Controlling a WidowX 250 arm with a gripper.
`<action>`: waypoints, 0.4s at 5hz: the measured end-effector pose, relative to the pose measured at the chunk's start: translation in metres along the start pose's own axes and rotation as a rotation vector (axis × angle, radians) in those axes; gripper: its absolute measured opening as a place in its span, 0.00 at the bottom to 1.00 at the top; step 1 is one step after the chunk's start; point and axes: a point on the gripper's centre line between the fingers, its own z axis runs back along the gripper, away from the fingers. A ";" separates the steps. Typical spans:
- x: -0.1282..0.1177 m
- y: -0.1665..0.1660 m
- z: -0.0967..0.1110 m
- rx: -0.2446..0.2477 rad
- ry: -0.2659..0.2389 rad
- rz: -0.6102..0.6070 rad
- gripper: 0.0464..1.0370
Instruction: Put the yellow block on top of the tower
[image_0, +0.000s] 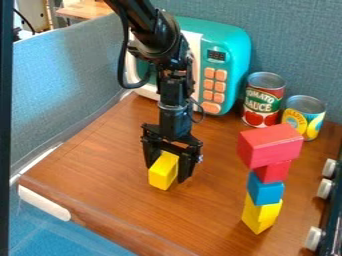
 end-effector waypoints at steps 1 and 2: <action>0.003 0.001 -0.009 -0.001 0.014 0.011 0.63; 0.004 0.001 -0.009 0.005 0.013 0.023 0.56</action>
